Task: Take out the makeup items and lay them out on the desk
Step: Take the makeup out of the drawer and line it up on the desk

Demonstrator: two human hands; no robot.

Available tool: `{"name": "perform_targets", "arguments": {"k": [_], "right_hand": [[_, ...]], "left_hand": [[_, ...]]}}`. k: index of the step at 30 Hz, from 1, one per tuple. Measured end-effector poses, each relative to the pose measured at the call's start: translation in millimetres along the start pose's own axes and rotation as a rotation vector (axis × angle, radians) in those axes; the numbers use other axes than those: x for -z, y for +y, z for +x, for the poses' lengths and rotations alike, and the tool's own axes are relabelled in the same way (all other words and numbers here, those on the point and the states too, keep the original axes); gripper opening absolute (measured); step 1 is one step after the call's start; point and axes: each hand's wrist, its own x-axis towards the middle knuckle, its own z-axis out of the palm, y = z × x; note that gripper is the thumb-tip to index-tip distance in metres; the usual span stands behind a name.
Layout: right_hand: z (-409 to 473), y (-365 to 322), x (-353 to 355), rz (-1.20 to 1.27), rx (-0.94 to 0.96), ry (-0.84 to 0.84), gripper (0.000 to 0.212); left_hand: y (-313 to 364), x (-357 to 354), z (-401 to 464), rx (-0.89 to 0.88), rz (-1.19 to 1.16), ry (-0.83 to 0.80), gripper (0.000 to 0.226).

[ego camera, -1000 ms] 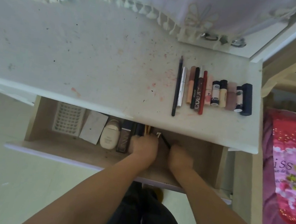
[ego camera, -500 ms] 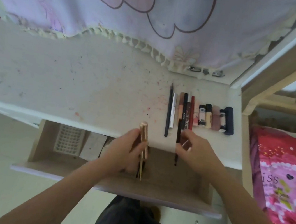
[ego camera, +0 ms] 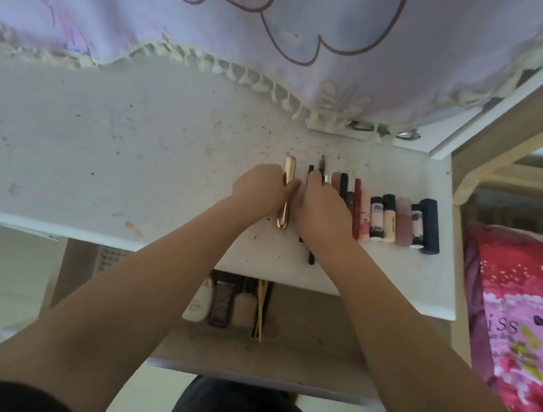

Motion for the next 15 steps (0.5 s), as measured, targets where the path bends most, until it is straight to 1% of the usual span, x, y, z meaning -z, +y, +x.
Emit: {"name": "perform_targets", "arguments": {"k": [3, 5, 7, 9, 10, 12, 13, 14, 15], "right_hand": [[-3.7, 1.3, 2.5, -0.070, 0.045, 0.000, 0.028], [-9.0, 3.4, 10.0, -0.041, 0.040, 0.003, 0.026], [-24.5, 9.2, 17.7, 0.054, 0.079, 0.051, 0.025], [-55.3, 16.3, 22.7, 0.209, 0.232, 0.099, 0.020], [-75.7, 19.9, 21.9, 0.270, 0.336, 0.076, 0.020], [-115.2, 29.9, 8.0, 0.288, 0.486, -0.034, 0.024], [-130.7, 36.6, -5.3, 0.250, 0.508, -0.124, 0.026], [-140.9, 43.4, -21.0, 0.192, 0.480, -0.233, 0.026], [-146.5, 50.0, -37.8, 0.129, 0.405, -0.343, 0.025]], "left_hand": [[9.0, -3.3, -3.5, -0.027, 0.049, -0.036, 0.040], [11.4, -6.0, -10.6, -0.060, -0.005, -0.043, 0.037], [5.4, -8.0, -25.6, -0.077, -0.101, -0.032, 0.032], [-10.9, -15.5, -52.2, -0.116, -0.210, 0.023, 0.031], [-21.6, -22.1, -71.8, -0.152, -0.280, 0.072, 0.030], [-43.2, -41.0, -118.7, -0.240, -0.407, 0.181, 0.026], [-52.7, -53.8, -140.9, -0.269, -0.416, 0.222, 0.024], [-61.6, -68.7, -157.0, -0.276, -0.381, 0.245, 0.022], [-69.5, -85.7, -165.7, -0.260, -0.318, 0.243, 0.019]]}}
